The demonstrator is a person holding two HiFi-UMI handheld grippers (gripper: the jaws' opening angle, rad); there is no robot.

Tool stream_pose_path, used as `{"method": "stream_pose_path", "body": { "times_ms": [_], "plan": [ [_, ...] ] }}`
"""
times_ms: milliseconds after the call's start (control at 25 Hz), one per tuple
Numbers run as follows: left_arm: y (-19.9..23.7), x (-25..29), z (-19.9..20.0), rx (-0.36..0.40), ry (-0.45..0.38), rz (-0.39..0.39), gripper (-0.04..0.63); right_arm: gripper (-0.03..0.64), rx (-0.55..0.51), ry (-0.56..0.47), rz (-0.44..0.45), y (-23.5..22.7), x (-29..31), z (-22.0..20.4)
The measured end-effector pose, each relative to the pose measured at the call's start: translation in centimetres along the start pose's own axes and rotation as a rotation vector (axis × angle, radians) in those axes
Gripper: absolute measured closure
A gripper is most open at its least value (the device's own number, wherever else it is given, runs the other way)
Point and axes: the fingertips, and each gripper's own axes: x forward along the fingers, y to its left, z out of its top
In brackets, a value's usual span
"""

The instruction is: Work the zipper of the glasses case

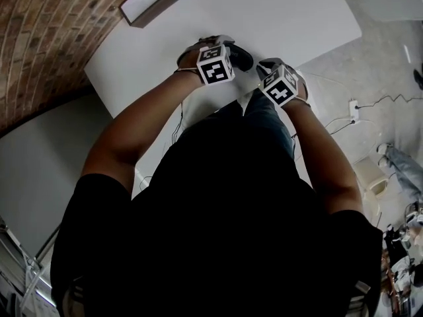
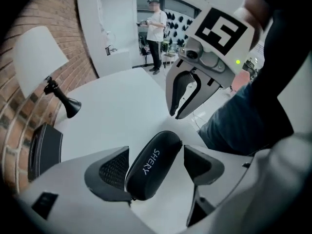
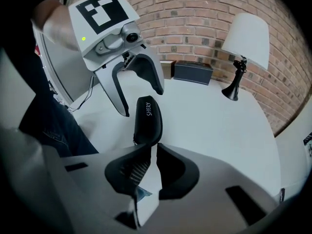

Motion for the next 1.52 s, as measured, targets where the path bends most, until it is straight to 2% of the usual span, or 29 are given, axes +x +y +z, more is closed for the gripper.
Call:
{"method": "stream_pose_path", "body": {
  "times_ms": [120, 360, 480, 640, 880, 1200, 1520],
  "plan": [
    [0.8, -2.0, -0.3, -0.09, -0.048, 0.034, 0.227, 0.572, 0.007, -0.019, -0.01, -1.2, -1.1, 1.4],
    [1.9, -6.6, -1.7, -0.224, -0.128, 0.106, 0.259, 0.572, 0.013, -0.096, -0.057, -3.9, -4.2, 5.8],
    [2.7, -9.5, -1.9, -0.313, -0.205, 0.153, 0.279, 0.572, 0.008, -0.139, -0.086, -5.0, -6.1, 8.2],
    [3.7, -13.5, -2.5, -0.434, -0.302, 0.217, 0.298, 0.572, 0.022, -0.206, -0.075, -5.3, -8.3, 11.3],
    [4.8, -19.1, -3.1, -0.62, -0.487, 0.274, 0.331, 0.572, 0.035, -0.286, -0.084, -6.0, -11.8, 15.5],
    [4.7, -25.0, -3.8, -0.697, -0.644, 0.389, 0.368, 0.583, 0.039, -0.416, -0.136, -6.5, -16.7, 20.3],
    [4.1, -29.6, -4.4, -0.727, -0.723, 0.464, 0.405, 0.591, 0.055, -0.473, -0.129, -6.1, -20.1, 21.9]
  ]
}}
